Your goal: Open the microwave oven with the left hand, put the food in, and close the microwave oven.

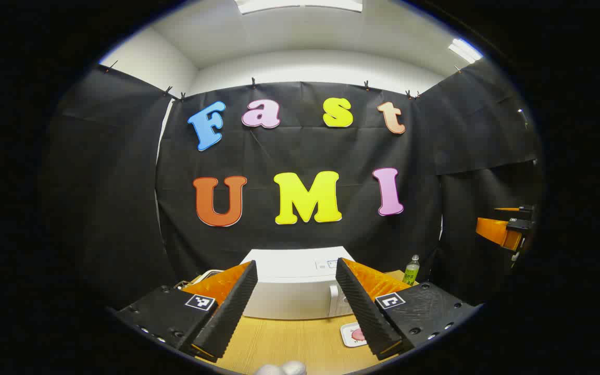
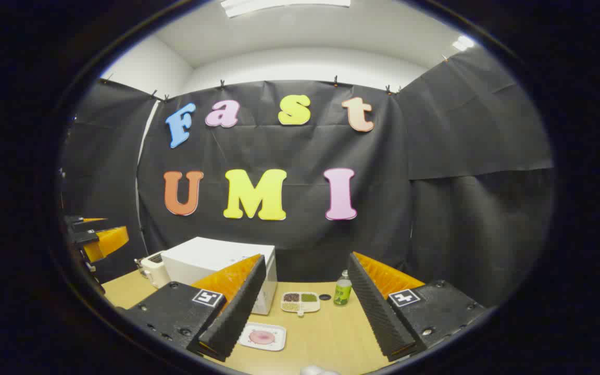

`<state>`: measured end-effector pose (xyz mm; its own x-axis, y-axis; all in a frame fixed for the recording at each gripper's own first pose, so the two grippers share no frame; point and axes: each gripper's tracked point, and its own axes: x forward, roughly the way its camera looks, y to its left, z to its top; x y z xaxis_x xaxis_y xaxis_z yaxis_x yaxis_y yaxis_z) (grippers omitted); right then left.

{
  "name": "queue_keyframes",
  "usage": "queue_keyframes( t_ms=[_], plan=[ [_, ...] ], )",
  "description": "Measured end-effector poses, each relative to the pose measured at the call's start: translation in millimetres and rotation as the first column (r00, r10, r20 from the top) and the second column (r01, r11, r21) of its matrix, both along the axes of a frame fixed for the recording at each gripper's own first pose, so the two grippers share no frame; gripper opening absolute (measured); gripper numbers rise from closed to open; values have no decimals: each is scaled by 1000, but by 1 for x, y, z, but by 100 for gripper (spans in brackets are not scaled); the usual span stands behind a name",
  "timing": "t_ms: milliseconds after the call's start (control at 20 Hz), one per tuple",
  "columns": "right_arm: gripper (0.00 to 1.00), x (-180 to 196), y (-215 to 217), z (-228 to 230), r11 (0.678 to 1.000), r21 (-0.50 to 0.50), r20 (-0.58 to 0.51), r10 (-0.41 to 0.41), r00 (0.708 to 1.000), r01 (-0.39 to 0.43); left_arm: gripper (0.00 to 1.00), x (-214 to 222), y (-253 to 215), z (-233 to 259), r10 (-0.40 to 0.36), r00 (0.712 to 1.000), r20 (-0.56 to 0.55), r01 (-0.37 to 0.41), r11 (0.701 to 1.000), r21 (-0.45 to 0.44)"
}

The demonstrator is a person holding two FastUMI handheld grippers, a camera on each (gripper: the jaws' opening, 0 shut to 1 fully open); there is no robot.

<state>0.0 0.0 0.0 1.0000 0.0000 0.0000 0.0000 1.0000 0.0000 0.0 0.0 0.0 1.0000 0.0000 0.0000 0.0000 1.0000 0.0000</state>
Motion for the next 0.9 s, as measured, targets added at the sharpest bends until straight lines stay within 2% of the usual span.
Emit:
queue_keyframes(
  t_ms=[50,100,150,200,350,400,850,900],
  plan=[
    [93,1,0,-2,1000,-1,-2,1,1000,-1,96,1,0,0,2,1000,1,-2,1000,6],
    [93,1,0,-2,1000,0,-3,2,1000,-2,96,1,0,0,6,1000,2,-6,1000,9],
    [100,2,0,-3,1000,2,-3,3,1000,-3,96,1,-1,1,4,1000,2,-4,1000,8],
    [93,2,-1,-3,1000,3,-5,2,1000,-2,96,2,-2,0,1,1000,3,-1,1000,7],
    [93,5,-4,-6,1000,9,-9,-1,1000,1,96,5,-2,-4,3,1000,-7,-3,1000,15],
    [100,6,-5,-6,1000,11,-11,-3,1000,4,96,6,-1,-3,5,1000,-6,-5,1000,19],
    [100,13,-9,-6,1000,22,-4,3,1000,-3,96,20,-14,-26,-6,1000,-23,7,998,60],
    [93,13,-10,-6,1000,24,-8,12,1000,-12,96,24,-19,-35,-12,999,-31,14,998,63]
  ],
)
